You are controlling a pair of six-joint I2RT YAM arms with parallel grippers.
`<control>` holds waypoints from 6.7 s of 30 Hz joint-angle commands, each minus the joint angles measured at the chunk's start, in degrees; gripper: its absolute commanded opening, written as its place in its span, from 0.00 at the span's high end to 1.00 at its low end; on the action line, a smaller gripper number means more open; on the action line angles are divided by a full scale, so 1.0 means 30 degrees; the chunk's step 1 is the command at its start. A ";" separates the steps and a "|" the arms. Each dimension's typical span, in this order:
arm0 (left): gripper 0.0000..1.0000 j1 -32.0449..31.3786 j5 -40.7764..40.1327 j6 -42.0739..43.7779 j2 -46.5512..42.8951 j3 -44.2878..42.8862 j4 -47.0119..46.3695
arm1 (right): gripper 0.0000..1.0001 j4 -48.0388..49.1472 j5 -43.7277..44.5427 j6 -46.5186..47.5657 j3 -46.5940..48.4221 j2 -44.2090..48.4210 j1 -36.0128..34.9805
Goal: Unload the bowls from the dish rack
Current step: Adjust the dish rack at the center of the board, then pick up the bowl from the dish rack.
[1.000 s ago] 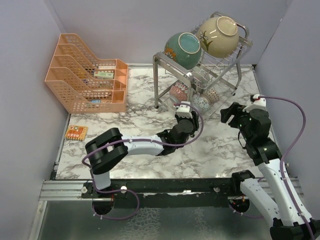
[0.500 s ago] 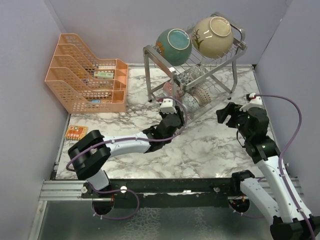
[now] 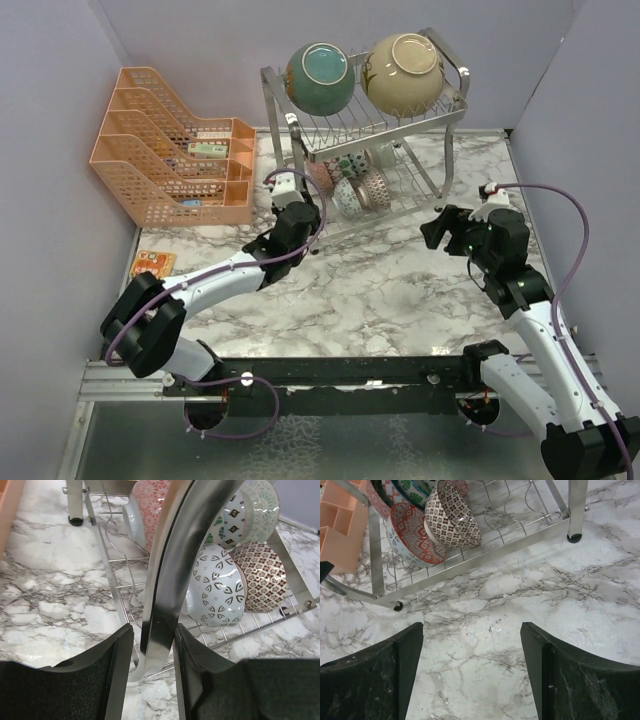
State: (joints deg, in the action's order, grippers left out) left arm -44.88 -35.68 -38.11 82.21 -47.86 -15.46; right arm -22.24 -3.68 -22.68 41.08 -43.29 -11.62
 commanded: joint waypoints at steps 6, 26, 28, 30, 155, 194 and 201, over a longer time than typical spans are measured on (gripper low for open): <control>0.61 0.1659 -0.0978 0.0612 -0.1365 0.0643 0.1730 | 0.17 0.1191 -0.1200 -0.0188 -0.0425 -0.0712 -0.0025; 0.33 0.2539 0.2824 -0.0030 -0.1882 0.1608 0.1838 | 0.01 0.6685 0.4289 0.1982 0.4660 -1.0387 0.0350; 0.26 0.2539 0.3019 -0.0294 -0.2142 0.1732 0.1660 | 0.02 0.7238 0.4749 0.2489 0.5288 -1.1268 0.0547; 0.19 0.2536 0.3075 -0.0590 -0.2381 0.1702 0.1617 | 0.02 0.7168 0.5116 0.3041 0.6327 -1.2222 0.0713; 0.58 0.7724 0.7932 0.0046 0.0908 0.1254 0.0468 | 0.79 1.1975 -0.2222 0.1691 0.1075 -1.2154 0.2100; 0.01 0.8012 0.7915 0.0419 -0.9017 0.7798 0.2575 | 0.13 1.5910 -0.5298 0.0457 -0.2748 -0.9376 -0.4262; 0.01 0.8031 0.7787 0.0978 -0.9600 0.8170 0.3257 | 0.51 1.7022 -0.5606 -0.0057 -0.0342 -1.2602 -0.5236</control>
State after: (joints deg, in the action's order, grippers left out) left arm -21.10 -10.61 -36.03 54.89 -23.75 -7.53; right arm 26.70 -21.23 -21.78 35.81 -76.05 -26.68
